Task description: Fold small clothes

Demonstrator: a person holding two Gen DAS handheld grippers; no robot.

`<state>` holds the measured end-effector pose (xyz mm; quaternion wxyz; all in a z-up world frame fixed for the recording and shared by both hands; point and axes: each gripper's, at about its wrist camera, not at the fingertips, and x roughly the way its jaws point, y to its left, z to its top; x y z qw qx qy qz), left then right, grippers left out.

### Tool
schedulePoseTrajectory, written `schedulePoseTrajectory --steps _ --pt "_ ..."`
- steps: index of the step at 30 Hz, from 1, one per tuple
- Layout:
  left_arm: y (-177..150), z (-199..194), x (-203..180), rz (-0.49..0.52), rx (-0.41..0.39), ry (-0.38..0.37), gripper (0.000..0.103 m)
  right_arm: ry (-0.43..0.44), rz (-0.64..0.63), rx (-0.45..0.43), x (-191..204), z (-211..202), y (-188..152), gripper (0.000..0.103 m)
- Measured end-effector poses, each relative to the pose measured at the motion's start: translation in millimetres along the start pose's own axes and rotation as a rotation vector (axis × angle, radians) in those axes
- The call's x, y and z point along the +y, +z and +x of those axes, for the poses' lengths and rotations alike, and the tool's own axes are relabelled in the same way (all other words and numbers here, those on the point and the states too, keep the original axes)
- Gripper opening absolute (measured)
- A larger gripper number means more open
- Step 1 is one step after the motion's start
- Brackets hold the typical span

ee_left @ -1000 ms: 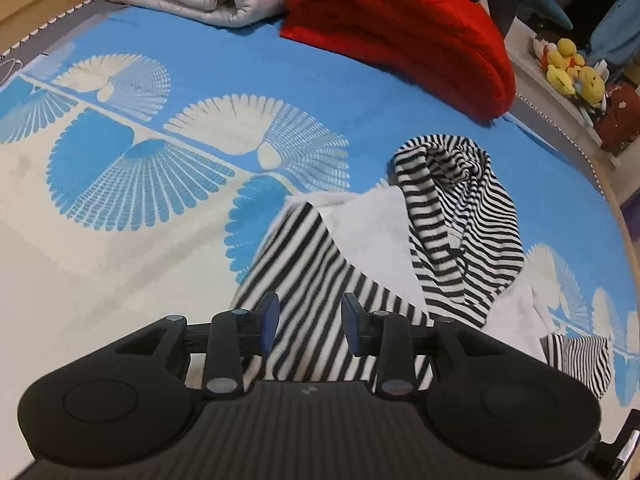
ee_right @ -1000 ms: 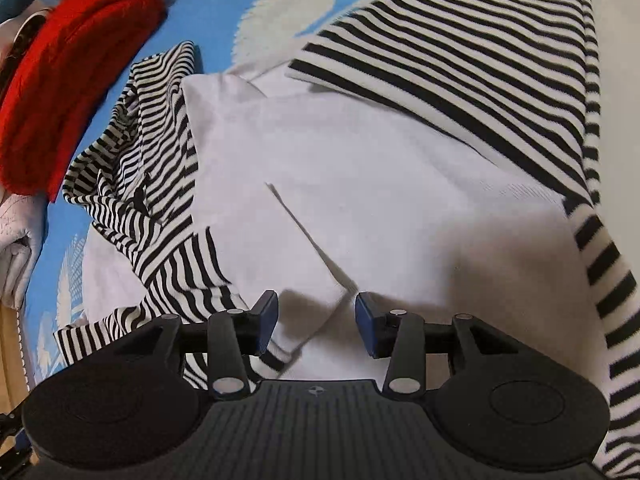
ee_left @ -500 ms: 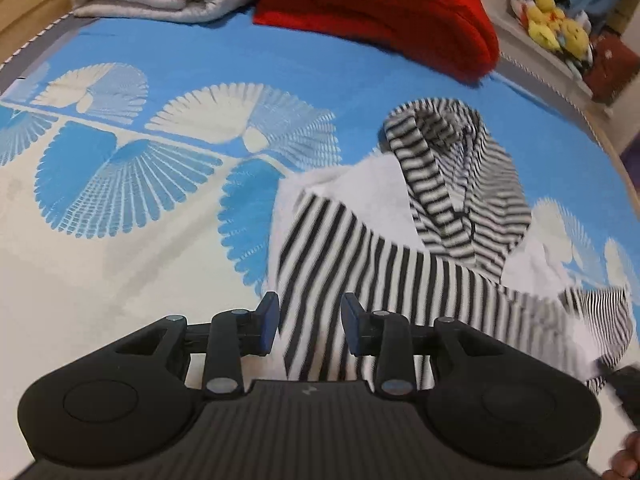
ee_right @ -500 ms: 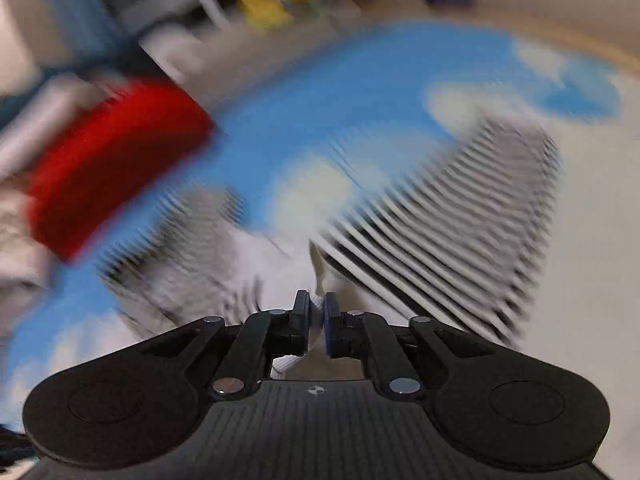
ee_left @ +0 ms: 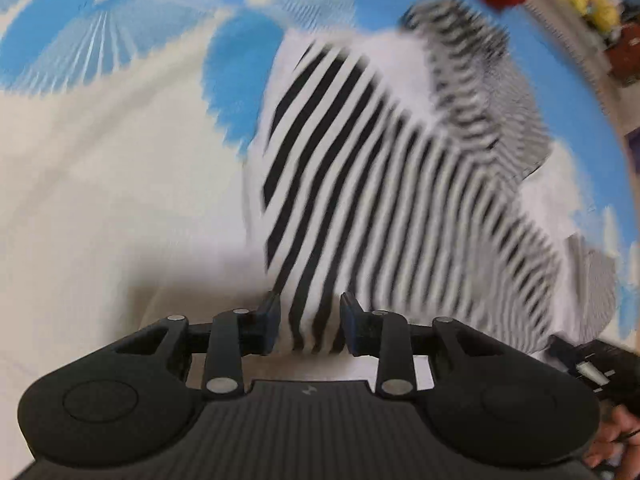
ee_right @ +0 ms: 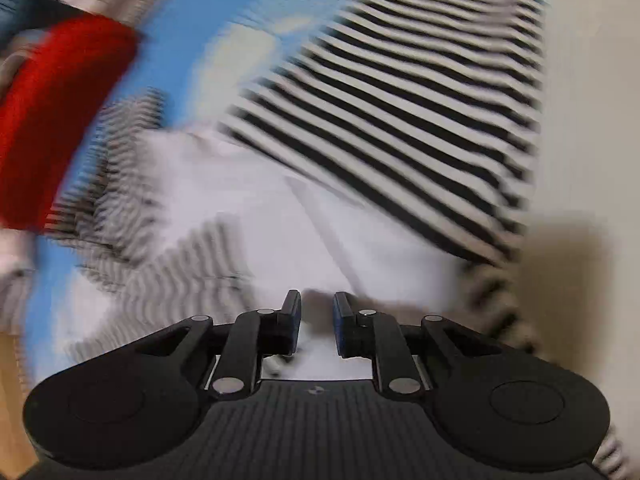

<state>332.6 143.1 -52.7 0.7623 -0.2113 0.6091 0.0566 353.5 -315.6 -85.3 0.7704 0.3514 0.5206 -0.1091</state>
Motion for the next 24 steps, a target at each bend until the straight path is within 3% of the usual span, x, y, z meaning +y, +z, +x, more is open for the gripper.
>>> schedulePoseTrajectory --steps 3,8,13,18,24 --pt "-1 -5 -13 0.049 -0.026 0.041 0.035 0.02 -0.013 -0.013 7 -8 5 0.018" --pt "-3 -46 -56 0.201 -0.181 0.023 0.044 0.056 -0.116 -0.119 21 -34 10 0.02" --pt "-12 -55 -79 0.257 -0.22 0.011 0.049 0.043 -0.183 -0.216 22 -50 29 0.025" --pt "-17 -52 -95 0.27 -0.218 0.007 0.049 0.019 -0.147 -0.345 -15 -73 81 0.029" --pt "-20 -53 -109 0.292 -0.238 0.013 0.049 -0.128 -0.038 -0.481 -85 -72 130 0.031"
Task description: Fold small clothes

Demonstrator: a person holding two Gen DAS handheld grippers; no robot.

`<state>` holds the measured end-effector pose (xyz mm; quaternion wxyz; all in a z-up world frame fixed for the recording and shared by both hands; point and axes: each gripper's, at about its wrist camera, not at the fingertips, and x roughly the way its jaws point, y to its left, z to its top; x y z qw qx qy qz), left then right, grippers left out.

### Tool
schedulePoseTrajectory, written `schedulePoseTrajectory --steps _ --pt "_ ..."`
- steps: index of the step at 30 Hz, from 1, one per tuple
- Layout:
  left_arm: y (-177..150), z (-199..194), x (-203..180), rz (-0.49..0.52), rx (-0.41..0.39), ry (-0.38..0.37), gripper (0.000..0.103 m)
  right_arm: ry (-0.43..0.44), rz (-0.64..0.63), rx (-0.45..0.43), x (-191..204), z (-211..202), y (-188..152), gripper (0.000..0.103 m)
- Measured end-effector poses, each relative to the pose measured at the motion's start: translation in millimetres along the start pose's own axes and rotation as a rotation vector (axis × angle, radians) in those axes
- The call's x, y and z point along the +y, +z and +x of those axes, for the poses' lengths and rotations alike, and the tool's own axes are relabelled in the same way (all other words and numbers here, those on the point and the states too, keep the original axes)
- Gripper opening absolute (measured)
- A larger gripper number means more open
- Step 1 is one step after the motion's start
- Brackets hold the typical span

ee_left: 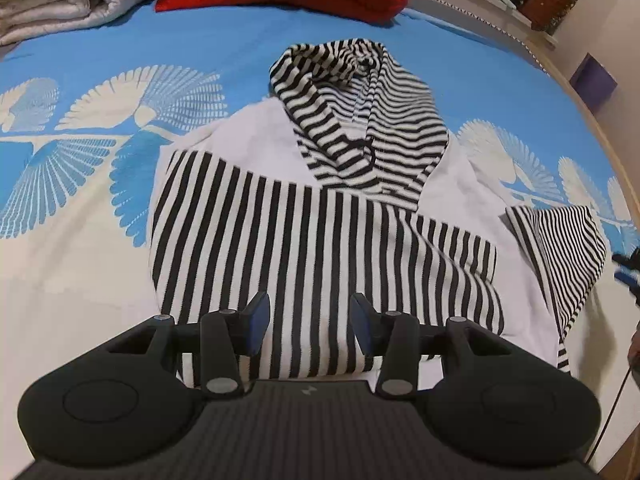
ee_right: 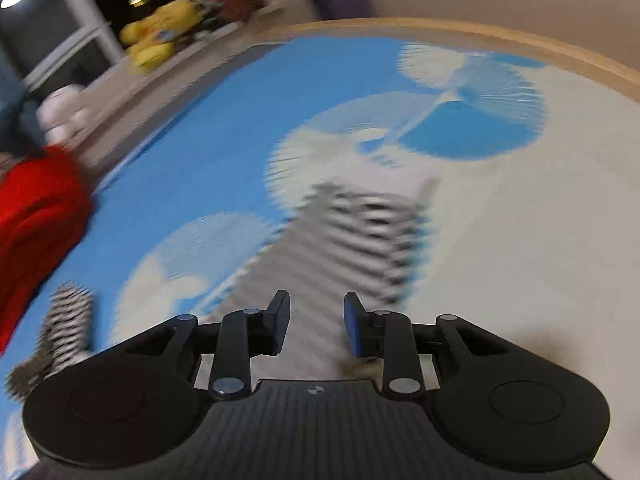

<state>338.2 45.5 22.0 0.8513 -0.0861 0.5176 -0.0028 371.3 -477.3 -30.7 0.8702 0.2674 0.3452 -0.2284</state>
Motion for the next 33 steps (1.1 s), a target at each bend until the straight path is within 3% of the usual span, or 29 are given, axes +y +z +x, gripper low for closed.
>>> schedulePoseTrajectory --steps 5,10,16,18,19,24,28,33 --pt "7 -11 -6 -0.003 -0.043 -0.007 0.049 -0.076 0.036 -0.009 -38 29 3 0.045" --pt "7 -16 -10 -0.002 -0.045 -0.025 0.049 -0.092 0.108 0.01 -58 48 -5 0.049" --pt "3 -14 -11 0.023 -0.03 -0.036 0.049 -0.071 0.114 -0.04 -58 52 -6 0.05" --pt "4 -16 -7 0.017 -0.034 -0.036 0.049 -0.03 0.125 -0.039 -59 55 -5 0.023" --pt "5 -17 -6 0.012 -0.036 -0.035 0.049 -0.009 0.129 -0.039 -59 55 -4 0.0" --pt "11 -18 8 -0.02 -0.042 -0.029 0.049 -0.04 0.106 -0.198 -41 26 5 0.0" --pt "20 -28 34 -0.085 -0.064 -0.012 0.049 0.061 0.023 -0.307 -5 -6 10 0.0" --pt "22 -36 59 -0.147 -0.072 -0.005 0.049 0.072 0.138 -0.183 -11 1 6 0.003"
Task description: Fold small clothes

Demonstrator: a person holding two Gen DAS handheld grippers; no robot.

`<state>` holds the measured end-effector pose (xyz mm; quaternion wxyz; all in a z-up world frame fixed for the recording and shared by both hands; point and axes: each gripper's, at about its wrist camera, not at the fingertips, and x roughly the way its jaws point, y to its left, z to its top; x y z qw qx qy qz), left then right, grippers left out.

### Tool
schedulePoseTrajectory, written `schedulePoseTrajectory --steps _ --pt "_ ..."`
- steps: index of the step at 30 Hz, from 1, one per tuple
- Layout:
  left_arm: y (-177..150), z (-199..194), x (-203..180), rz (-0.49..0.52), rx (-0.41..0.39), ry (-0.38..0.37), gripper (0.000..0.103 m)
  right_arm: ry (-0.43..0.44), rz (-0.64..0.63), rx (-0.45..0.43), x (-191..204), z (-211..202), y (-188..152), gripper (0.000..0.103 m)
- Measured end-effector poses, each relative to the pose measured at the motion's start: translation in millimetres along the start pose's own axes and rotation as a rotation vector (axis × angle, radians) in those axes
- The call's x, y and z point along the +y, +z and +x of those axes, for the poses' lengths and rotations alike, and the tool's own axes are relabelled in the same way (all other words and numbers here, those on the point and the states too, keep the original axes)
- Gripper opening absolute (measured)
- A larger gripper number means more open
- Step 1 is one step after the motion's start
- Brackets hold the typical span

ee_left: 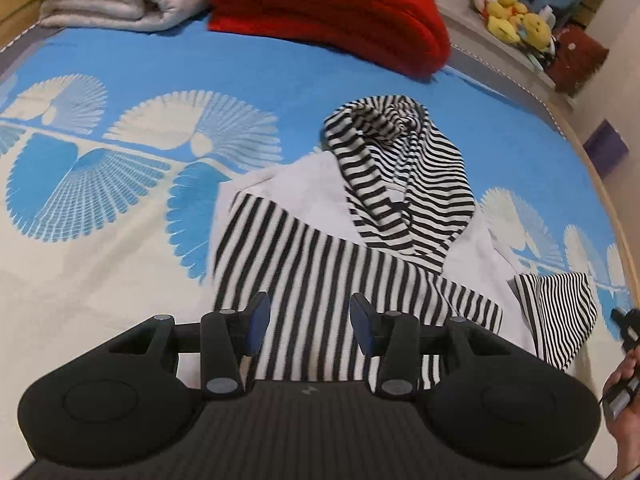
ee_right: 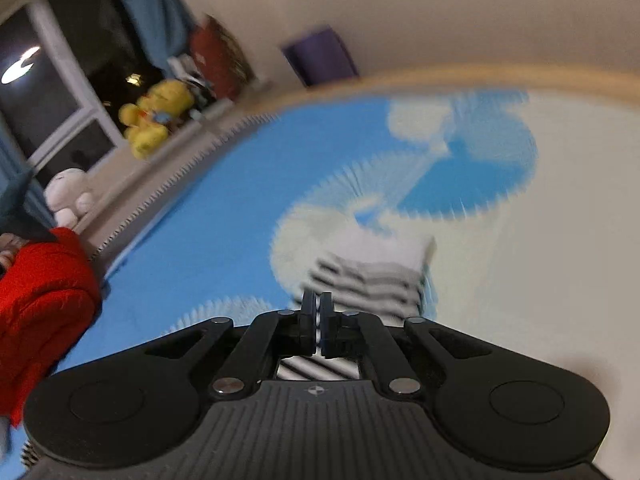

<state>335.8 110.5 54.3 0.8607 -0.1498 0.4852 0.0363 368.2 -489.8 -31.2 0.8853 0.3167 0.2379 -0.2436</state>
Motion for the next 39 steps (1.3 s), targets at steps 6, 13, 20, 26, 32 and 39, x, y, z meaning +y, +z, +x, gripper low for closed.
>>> schedulePoseTrajectory --steps 6,13,20,26,32,39 --pt "-3 -2 2 0.013 0.011 -0.012 0.049 -0.119 0.083 0.058 -48 25 1 0.043" --pt "-3 5 2 0.011 0.018 0.003 0.049 -0.038 0.073 0.117 -58 60 -9 0.043" --pt "0 3 7 0.005 0.011 -0.003 0.049 -0.167 -0.052 -0.07 -20 23 5 0.003" --pt "10 -11 30 -0.066 -0.017 -0.008 0.049 0.088 -0.509 -0.385 119 -84 -28 0.003" --pt "20 -25 58 -0.141 -0.04 -0.015 0.049 0.745 -0.803 0.032 218 -171 -162 0.011" --pt "20 -29 74 -0.159 -0.04 -0.005 0.049 0.613 -1.004 0.557 226 -178 -252 0.029"
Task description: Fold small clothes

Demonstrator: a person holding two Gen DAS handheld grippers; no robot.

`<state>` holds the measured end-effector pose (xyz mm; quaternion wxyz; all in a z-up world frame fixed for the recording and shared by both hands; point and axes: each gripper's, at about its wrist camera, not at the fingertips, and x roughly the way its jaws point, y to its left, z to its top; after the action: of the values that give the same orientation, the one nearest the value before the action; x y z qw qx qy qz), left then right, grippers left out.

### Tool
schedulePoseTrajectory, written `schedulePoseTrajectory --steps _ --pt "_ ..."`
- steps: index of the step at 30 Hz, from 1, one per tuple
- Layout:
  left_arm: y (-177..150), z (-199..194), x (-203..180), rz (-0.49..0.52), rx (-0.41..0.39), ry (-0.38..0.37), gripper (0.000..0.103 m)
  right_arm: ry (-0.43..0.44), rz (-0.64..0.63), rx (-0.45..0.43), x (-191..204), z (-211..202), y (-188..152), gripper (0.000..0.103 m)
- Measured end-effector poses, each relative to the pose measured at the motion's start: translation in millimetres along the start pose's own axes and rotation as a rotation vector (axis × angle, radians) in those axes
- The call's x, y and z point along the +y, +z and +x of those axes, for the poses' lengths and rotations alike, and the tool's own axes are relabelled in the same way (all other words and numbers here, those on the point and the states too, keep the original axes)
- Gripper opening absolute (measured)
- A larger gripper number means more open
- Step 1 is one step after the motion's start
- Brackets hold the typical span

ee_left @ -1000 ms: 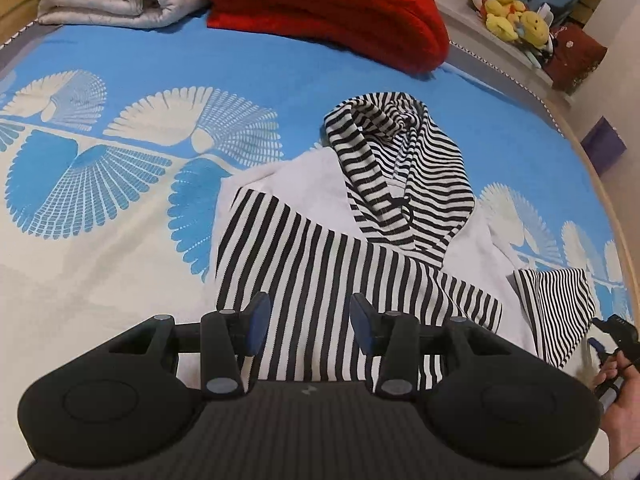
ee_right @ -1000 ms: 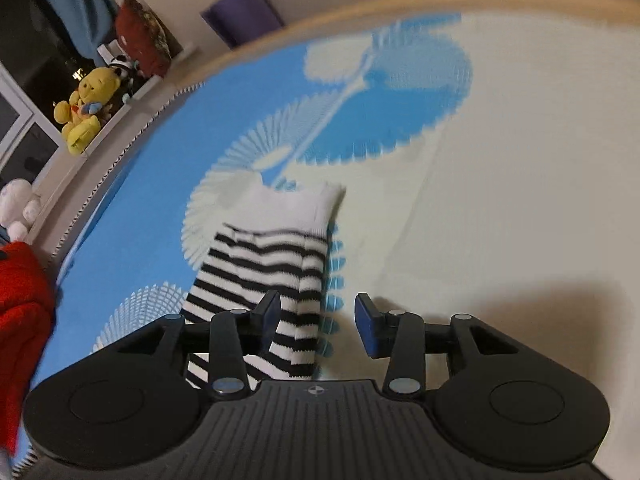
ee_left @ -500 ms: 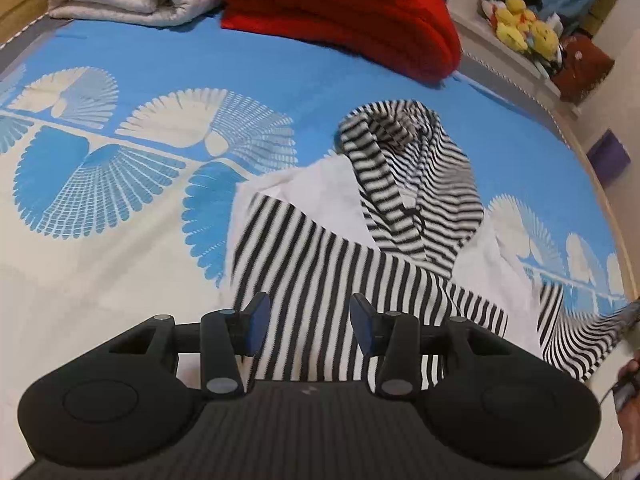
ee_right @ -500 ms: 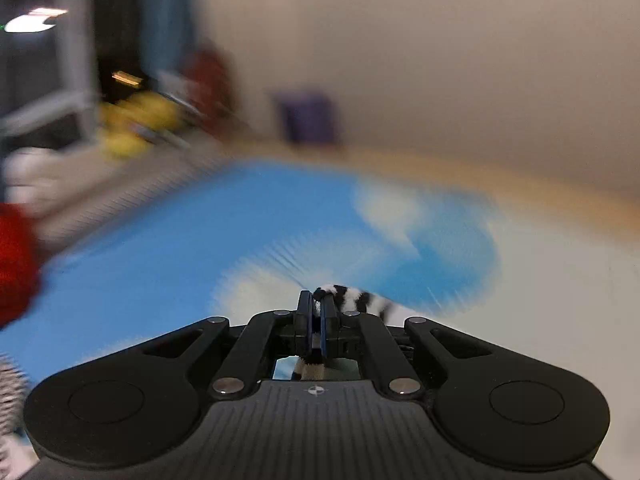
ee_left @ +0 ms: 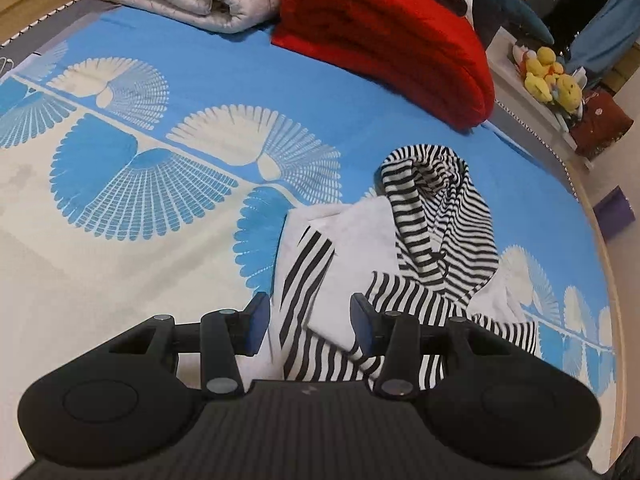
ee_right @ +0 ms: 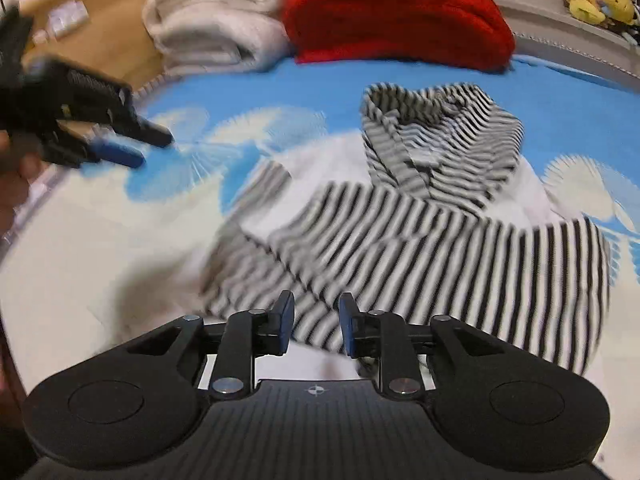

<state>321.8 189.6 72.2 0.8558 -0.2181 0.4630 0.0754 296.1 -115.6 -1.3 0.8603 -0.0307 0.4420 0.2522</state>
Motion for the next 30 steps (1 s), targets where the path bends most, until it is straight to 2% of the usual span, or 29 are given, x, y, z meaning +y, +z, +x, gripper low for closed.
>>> schedulePoseTrajectory --steps 2,3,5,7,8,9,10,11,13,14,16,18,20,24,26,28,29,30 --pt "-4 5 -1 0.012 0.019 -0.003 0.049 -0.024 0.06 -0.049 -23 -2 0 0.04" --pt "-7 10 -1 0.014 0.033 -0.005 0.049 -0.048 0.108 -0.068 -33 0 -5 0.041" --pt "-12 21 1 -0.004 0.07 -0.017 0.049 -0.152 0.23 -0.022 -62 14 -8 0.041" --pt "-15 34 4 -0.038 0.11 -0.029 0.049 -0.207 0.355 0.006 -93 24 -18 0.041" --pt "-16 42 5 -0.059 0.128 -0.035 0.049 -0.238 0.428 0.049 -111 31 -25 0.04" --pt "-17 47 5 -0.071 0.138 -0.038 0.049 -0.268 0.499 0.099 -125 37 -36 0.035" --pt "-19 53 5 -0.085 0.149 -0.041 0.049 -0.242 0.573 0.097 -138 37 -44 0.023" --pt "-20 59 4 -0.099 0.156 -0.047 0.049 -0.215 0.632 0.083 -145 32 -47 0.023" --pt "-22 72 3 -0.136 0.165 -0.076 0.049 -0.214 0.646 0.08 -148 24 -44 0.026" --pt "-24 80 2 -0.155 0.175 -0.09 0.049 -0.239 0.626 0.067 -146 19 -41 0.034" --pt "-29 97 2 -0.2 0.206 -0.103 0.049 -0.293 0.603 0.056 -144 13 -40 0.043" --pt "-35 116 4 -0.245 0.226 -0.12 0.049 -0.303 0.633 0.077 -154 10 -47 0.043" --pt "-41 134 9 -0.316 0.254 -0.107 0.049 -0.299 0.695 0.102 -166 11 -55 0.043" --pt "-44 149 14 -0.41 0.253 -0.119 0.048 -0.278 0.733 0.094 -173 10 -57 0.043" --pt "-42 148 10 -0.394 0.233 -0.106 0.043 -0.277 0.736 0.095 -174 9 -58 0.043" --pt "-41 145 5 -0.33 0.212 -0.05 0.009 -0.273 0.743 0.1 -175 10 -58 0.043" --pt "-40 142 5 -0.324 0.202 -0.015 0.007 -0.272 0.744 0.104 -175 12 -59 0.043" --pt "-41 136 7 -0.339 0.191 -0.014 0.006 -0.273 0.744 0.105 -175 13 -59 0.043"
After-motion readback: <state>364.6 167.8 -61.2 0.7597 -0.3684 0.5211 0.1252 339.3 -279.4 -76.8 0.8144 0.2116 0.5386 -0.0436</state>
